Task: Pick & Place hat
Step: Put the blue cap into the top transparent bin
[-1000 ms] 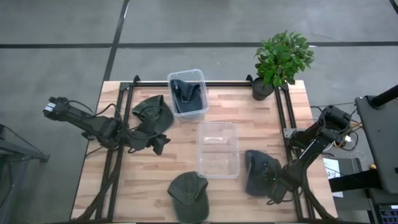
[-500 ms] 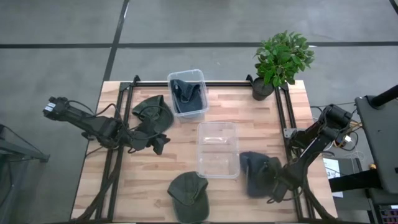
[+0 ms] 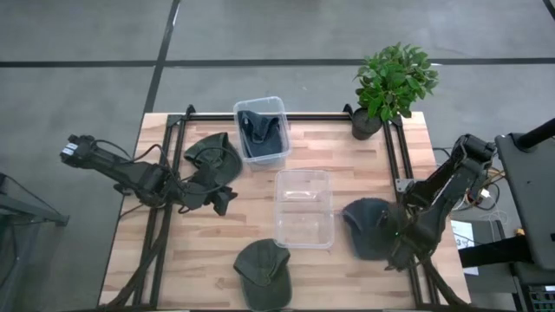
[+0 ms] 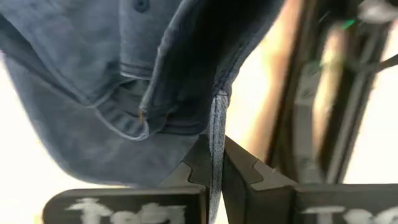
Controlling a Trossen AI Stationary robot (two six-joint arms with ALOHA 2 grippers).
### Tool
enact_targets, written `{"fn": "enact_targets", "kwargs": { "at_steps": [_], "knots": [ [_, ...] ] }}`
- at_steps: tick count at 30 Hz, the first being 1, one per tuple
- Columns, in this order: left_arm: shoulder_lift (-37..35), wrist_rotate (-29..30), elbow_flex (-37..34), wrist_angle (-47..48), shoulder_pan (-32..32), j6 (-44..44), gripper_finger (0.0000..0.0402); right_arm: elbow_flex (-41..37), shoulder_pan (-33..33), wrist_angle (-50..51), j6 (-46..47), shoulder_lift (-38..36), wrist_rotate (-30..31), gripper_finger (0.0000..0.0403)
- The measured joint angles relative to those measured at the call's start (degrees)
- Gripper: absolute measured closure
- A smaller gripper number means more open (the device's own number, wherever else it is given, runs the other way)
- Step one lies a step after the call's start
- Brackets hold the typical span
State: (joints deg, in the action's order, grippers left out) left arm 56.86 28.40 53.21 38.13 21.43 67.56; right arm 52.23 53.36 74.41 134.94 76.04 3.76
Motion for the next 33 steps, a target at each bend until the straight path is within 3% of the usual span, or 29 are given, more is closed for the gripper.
{"fn": "enact_targets", "kwargs": {
  "at_steps": [9,22,33],
  "knots": [
    [0.0,0.0,0.0,0.0,0.0,-0.4,0.0245,12.9,-0.2,15.9,-1.4,-3.0,9.3,0.0392],
    [0.0,0.0,0.0,-6.3,0.0,-2.7,0.0245,23.4,-1.1,15.6,-6.9,-3.1,42.5,0.0392],
    [0.4,0.0,0.0,-25.2,0.0,-17.3,0.0245,35.5,-11.3,14.5,-27.9,4.6,57.4,0.0391]
  ]
}}
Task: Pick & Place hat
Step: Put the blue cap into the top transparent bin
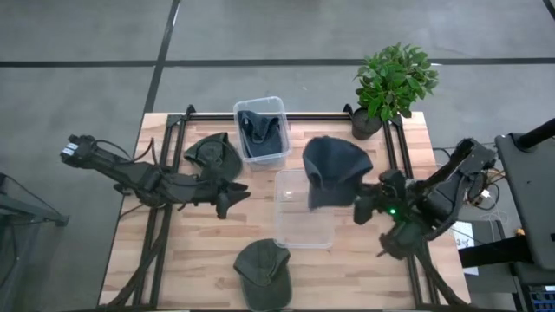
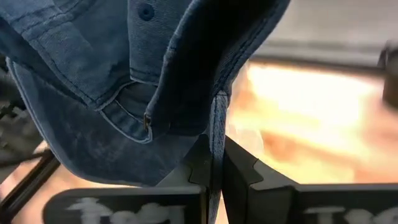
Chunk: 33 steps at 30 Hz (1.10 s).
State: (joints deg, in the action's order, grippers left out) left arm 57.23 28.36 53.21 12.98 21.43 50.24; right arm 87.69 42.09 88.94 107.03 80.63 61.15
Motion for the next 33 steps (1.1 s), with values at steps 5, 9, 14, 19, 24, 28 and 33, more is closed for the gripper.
{"fn": "enact_targets", "kwargs": {
  "at_steps": [5,9,14,19,24,28,33],
  "knots": [
    [0.0,0.0,0.0,-8.4,0.0,-9.4,0.0245,5.5,-4.5,-1.1,-8.2,4.4,7.0,0.0391],
    [0.0,0.9,0.0,-14.2,0.0,-17.4,0.0245,10.1,-8.2,-1.3,-14.4,8.0,8.5,0.0391],
    [0.6,3.4,0.0,-17.5,0.0,-23.5,0.0245,16.2,-11.6,-1.5,-21.9,12.8,10.8,0.0391],
    [2.9,3.3,0.0,-19.0,0.0,-27.2,0.0245,22.5,-14.5,-1.4,-27.1,16.5,14.6,0.0391],
    [5.1,5.4,0.1,-20.4,0.0,-31.3,0.0245,28.6,-16.2,-1.5,-32.7,20.2,16.0,0.0391],
    [6.5,9.7,0.1,-24.1,-0.1,-36.7,0.0245,31.6,-16.9,-1.4,-35.2,22.8,16.1,0.0391],
    [7.5,14.1,0.1,-26.9,-0.1,-43.3,0.0245,33.4,-17.2,-1.4,-35.7,25.0,16.1,0.0391]
  ]
}}
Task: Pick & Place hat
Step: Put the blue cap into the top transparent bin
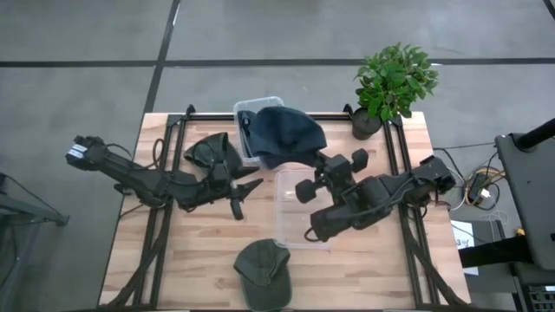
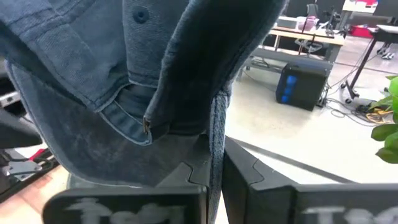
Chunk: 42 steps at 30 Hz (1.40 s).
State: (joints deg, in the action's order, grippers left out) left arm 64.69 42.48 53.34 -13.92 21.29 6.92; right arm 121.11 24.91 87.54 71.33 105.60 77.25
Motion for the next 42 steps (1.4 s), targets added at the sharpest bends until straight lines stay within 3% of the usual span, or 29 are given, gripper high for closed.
{"fn": "enact_targets", "kwargs": {
  "at_steps": [8,23,31,38,42],
  "knots": [
    [0.0,5.0,0.0,-0.6,-1.0,-2.7,0.0245,0.5,0.0,-1.9,-0.5,0.4,0.1,0.0391],
    [0.0,2.8,0.0,-3.1,-1.7,-2.3,0.0245,0.5,-0.4,-11.8,-10.4,1.0,1.0,0.0391],
    [0.0,7.8,0.0,-4.9,-2.2,-2.8,0.0245,0.5,-0.5,-19.7,-19.1,1.2,0.7,0.0391],
    [0.0,7.2,0.0,-8.6,-3.4,-4.0,0.0246,0.5,-0.7,-21.3,-20.8,1.2,-2.2,0.0391],
    [0.0,6.0,0.0,-8.6,-3.8,-2.6,0.0266,0.5,-0.7,-21.6,-21.3,1.2,-2.9,0.0391]
  ]
}}
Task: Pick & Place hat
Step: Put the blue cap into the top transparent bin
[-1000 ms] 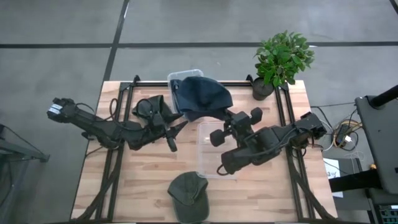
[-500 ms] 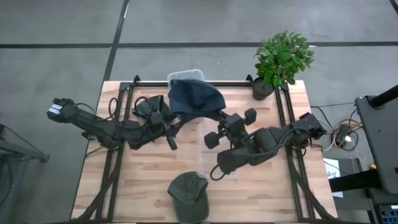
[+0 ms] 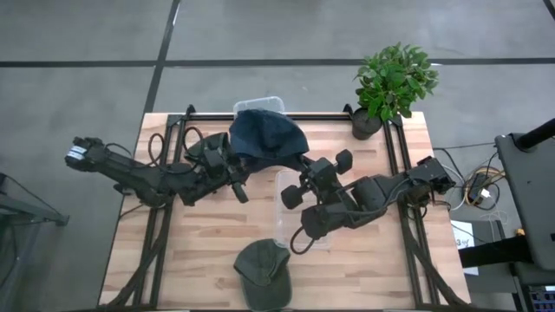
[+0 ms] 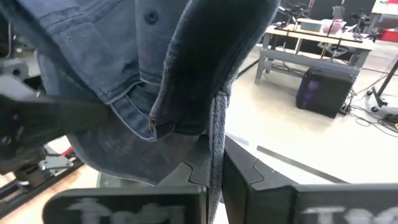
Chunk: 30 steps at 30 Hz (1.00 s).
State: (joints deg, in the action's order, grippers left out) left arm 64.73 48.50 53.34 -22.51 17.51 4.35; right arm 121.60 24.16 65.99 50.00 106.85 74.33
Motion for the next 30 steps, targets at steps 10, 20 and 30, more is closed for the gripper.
{"fn": "enact_targets", "kwargs": {
  "at_steps": [10,20,30],
  "knots": [
    [0.0,0.3,0.0,-0.1,-0.6,0.6,0.0392,-0.1,-0.1,-1.0,-2.0,0.0,-1.2,0.0387],
    [0.0,3.3,0.0,-0.1,-0.6,1.4,0.0397,-0.1,-0.1,-0.7,-8.2,0.0,-1.6,0.0347],
    [-1.6,10.6,0.0,-0.2,-0.6,-2.1,0.0397,-0.1,0.0,7.9,-10.6,-0.9,-4.4,0.0277]
  ]
}}
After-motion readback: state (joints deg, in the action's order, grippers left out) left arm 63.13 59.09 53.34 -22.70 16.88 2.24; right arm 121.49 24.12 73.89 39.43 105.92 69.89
